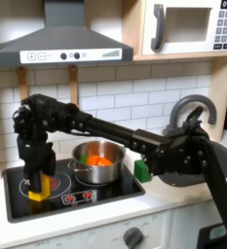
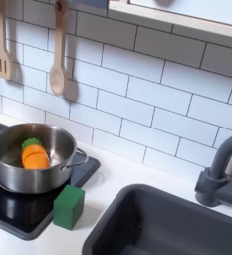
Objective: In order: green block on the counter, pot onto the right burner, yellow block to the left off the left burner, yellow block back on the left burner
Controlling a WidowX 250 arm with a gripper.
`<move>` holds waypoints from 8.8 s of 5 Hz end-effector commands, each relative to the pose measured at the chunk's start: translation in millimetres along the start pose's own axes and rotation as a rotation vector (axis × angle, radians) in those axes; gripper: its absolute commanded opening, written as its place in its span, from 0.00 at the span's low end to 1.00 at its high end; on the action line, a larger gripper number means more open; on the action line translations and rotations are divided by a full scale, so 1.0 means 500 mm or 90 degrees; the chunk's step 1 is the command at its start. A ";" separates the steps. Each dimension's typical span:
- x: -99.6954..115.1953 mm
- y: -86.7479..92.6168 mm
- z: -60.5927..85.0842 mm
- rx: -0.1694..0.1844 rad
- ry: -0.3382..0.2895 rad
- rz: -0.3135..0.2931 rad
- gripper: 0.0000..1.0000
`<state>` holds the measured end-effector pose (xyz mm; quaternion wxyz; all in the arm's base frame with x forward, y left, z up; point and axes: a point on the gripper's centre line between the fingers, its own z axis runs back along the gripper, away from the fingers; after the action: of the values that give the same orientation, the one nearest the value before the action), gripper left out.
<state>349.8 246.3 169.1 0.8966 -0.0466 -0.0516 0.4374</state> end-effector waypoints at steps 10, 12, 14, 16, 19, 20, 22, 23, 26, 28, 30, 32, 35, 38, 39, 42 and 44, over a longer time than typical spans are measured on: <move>-0.140 -0.135 0.113 -0.148 -0.056 -0.164 1.00; -0.257 -0.171 0.161 -0.175 -0.072 -0.308 1.00; -0.329 -0.133 0.183 -0.164 -0.064 -0.316 1.00; -0.387 -0.117 0.190 -0.170 -0.039 -0.331 1.00; -0.453 -0.087 0.203 -0.186 -0.013 -0.358 1.00; -0.476 -0.078 0.196 -0.186 0.008 -0.369 1.00; -0.521 -0.064 0.198 -0.194 0.021 -0.389 1.00; -0.551 -0.056 0.199 -0.199 0.028 -0.410 1.00; -0.541 -0.054 0.208 -0.221 -0.011 -0.415 0.00; -0.491 -0.068 0.209 -0.236 -0.040 -0.393 0.00; -0.446 -0.082 0.252 -0.302 -0.118 -0.395 0.00; -0.412 -0.077 0.310 -0.348 -0.193 -0.389 0.00; -0.300 -0.093 0.309 -0.362 -0.219 -0.329 0.00; -0.235 -0.095 0.305 -0.357 -0.228 -0.292 0.00; -0.215 -0.108 0.322 -0.368 -0.236 -0.284 0.00; -0.177 -0.108 0.347 -0.360 -0.233 -0.266 1.00; -0.177 -0.109 0.351 -0.366 -0.238 -0.264 1.00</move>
<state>314.2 149.9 344.8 0.8921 -0.2037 -0.3405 0.2162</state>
